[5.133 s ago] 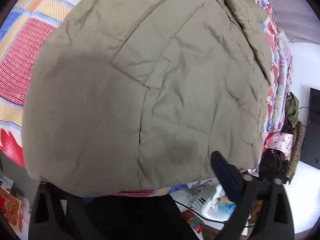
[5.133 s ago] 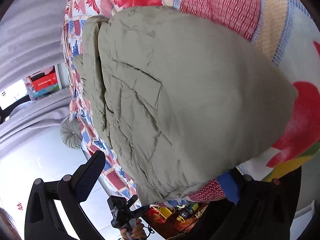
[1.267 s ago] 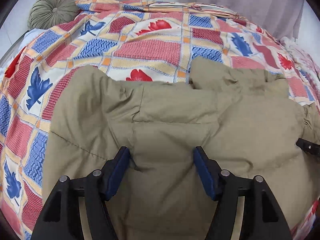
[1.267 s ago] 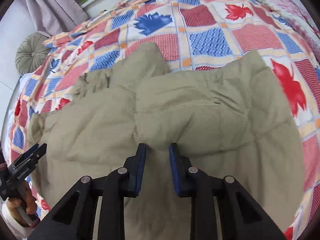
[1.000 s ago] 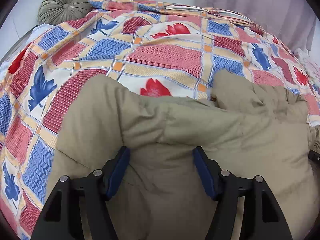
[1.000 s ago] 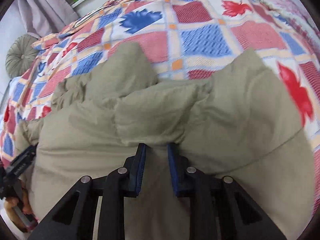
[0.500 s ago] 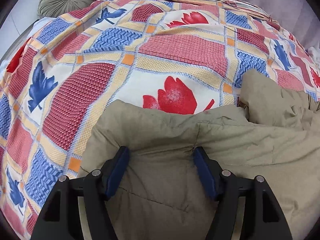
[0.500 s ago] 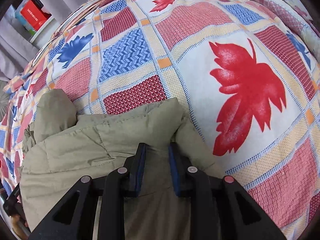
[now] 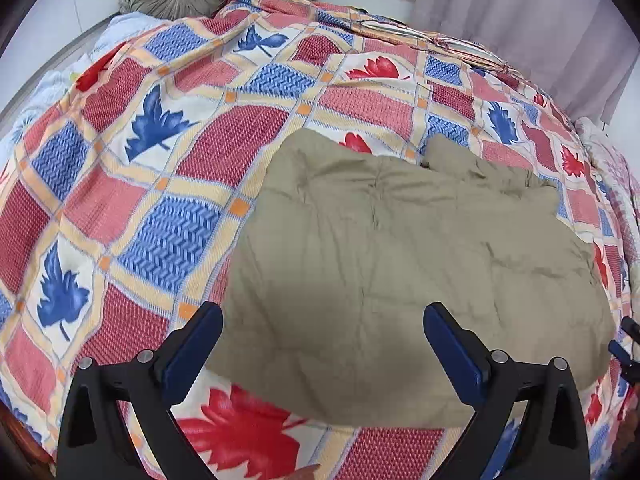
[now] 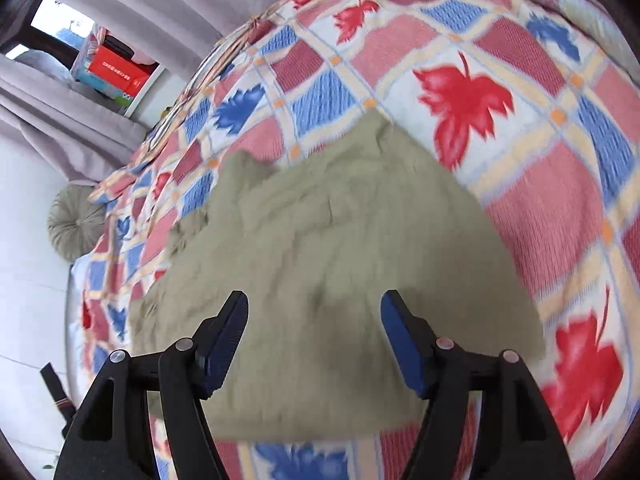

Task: Fold large clothes

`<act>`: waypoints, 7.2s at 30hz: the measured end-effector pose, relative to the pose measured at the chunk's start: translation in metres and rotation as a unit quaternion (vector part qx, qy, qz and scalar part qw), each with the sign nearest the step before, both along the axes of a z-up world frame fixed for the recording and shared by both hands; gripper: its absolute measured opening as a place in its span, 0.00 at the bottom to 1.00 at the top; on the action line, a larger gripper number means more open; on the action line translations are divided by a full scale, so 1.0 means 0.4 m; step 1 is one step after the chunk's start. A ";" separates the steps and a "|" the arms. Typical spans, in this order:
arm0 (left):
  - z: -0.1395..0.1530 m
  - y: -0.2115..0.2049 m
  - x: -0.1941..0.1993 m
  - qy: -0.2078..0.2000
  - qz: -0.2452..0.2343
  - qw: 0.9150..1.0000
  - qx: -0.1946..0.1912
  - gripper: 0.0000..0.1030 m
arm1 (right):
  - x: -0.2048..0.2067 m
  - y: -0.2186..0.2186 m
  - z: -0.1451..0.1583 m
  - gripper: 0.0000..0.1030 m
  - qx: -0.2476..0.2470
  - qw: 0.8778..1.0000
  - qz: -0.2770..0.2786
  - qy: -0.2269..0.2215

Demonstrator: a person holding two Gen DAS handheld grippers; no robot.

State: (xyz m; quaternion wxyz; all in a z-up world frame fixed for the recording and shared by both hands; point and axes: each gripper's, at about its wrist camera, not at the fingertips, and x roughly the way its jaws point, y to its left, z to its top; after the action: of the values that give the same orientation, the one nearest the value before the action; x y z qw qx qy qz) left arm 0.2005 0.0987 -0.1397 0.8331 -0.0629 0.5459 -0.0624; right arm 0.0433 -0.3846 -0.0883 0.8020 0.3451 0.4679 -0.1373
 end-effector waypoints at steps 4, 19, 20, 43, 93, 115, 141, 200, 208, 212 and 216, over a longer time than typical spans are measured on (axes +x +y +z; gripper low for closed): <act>-0.047 0.027 -0.066 0.047 0.014 0.998 -0.050 0.99 | -0.111 0.027 -0.019 0.80 0.054 0.998 -0.016 0.000; -0.268 0.122 -0.145 0.163 0.113 0.950 -0.239 0.99 | -0.277 0.038 -0.252 1.00 0.231 0.966 -0.112 -0.007; -0.276 0.115 -0.137 0.164 0.113 0.950 -0.240 0.99 | -0.275 0.034 -0.256 1.00 0.239 0.964 -0.117 -0.015; -0.173 0.062 0.016 0.080 0.119 0.963 -0.230 0.14 | -0.106 -0.012 -0.356 0.27 0.359 0.917 -0.162 -0.070; -0.154 0.251 -0.253 0.110 0.006 0.994 0.025 0.26 | -0.397 0.145 -0.070 0.53 0.033 0.990 0.018 0.136; -0.079 0.265 -0.232 0.115 -0.033 0.992 0.044 0.26 | -0.367 0.163 -0.078 0.66 0.025 0.985 -0.002 0.169; -0.100 0.269 -0.305 0.138 -0.064 0.985 0.080 1.00 | -0.288 0.451 -0.106 1.00 0.108 0.978 0.116 0.135; -0.289 0.146 -0.246 0.291 -0.255 0.890 -0.241 0.31 | -0.218 0.473 -0.123 0.24 0.088 0.982 0.086 0.142; -0.233 0.131 -0.270 0.283 -0.258 0.883 -0.271 0.31 | -0.109 0.483 -0.194 0.24 0.063 0.980 0.113 0.150; -0.134 0.100 -0.287 0.276 -0.270 0.866 -0.318 0.31 | -0.110 0.469 -0.254 0.21 0.072 0.979 0.112 0.155; -0.030 0.003 -0.308 0.269 -0.298 0.855 -0.329 0.31 | -0.110 0.440 -0.291 0.20 0.103 0.979 0.095 0.148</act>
State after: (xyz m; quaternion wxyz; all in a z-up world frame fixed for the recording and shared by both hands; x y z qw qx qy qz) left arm 0.0771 0.0998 -0.1515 0.5258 -0.1822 0.6892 -0.4640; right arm -0.0008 -0.2087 -0.2047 0.6934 0.3557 0.6236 -0.0610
